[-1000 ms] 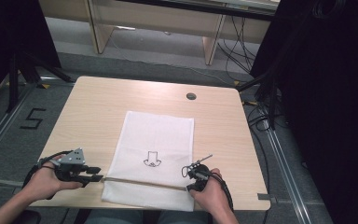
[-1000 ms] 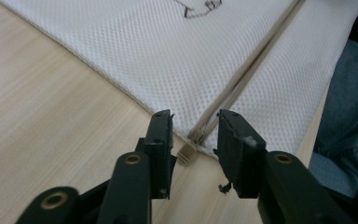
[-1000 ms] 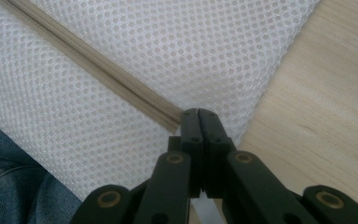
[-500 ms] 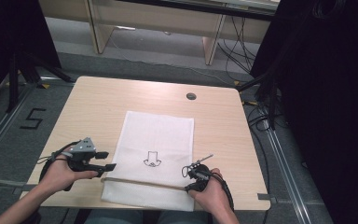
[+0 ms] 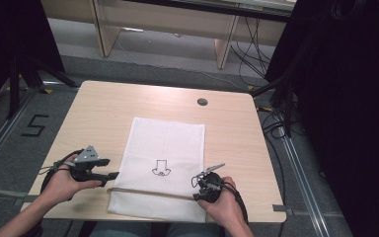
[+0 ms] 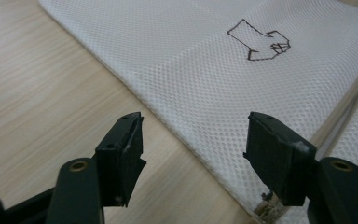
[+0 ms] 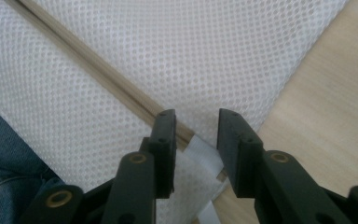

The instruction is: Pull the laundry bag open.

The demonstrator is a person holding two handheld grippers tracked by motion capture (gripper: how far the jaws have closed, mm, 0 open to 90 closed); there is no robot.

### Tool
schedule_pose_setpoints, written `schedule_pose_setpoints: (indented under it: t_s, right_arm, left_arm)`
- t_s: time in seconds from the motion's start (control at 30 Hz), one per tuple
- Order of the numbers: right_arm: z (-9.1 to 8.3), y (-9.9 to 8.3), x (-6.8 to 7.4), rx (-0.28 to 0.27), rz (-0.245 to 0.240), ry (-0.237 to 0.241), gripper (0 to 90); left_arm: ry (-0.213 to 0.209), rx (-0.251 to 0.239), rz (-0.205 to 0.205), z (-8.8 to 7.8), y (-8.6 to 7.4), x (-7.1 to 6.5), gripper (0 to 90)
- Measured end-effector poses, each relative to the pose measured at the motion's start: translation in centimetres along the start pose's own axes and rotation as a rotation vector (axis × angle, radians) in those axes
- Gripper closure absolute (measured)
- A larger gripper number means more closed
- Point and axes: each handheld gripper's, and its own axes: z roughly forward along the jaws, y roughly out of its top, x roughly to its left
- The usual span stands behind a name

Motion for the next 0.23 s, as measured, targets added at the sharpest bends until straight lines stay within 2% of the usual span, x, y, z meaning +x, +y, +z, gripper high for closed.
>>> schedule_pose_setpoints:
  t_s: [0.03,0.07,0.1,0.17,0.2,0.23]
  right_arm:
    - [-0.10,0.02,0.03,-0.007,0.005,0.001,66.3]
    - [-0.17,0.04,0.07,-0.017,0.018,0.003,65.1]
    - [-0.22,0.16,-0.15,-0.059,0.005,0.003,62.6]
    - [-0.27,0.22,-0.32,-0.080,-0.012,-0.003,61.3]
    - [-0.40,0.28,-0.23,-0.082,0.020,-0.004,60.1]
    - [-0.41,0.30,-0.40,-0.098,0.000,-0.002,59.4]
  left_arm:
    - [-0.002,-0.006,-0.005,-0.11,-0.05,0.23,36.1]
    - [0.003,0.010,0.022,-0.41,-0.02,0.58,36.3]
    - [0.015,-0.017,-0.014,-0.33,-0.12,0.51,36.4]
    - [0.024,-0.024,-0.009,-0.56,-0.05,0.88,36.5]
    - [0.029,-0.031,-0.014,-0.56,-0.05,0.94,36.4]
    - [0.034,-0.025,-0.009,-0.66,-0.02,1.12,36.4]
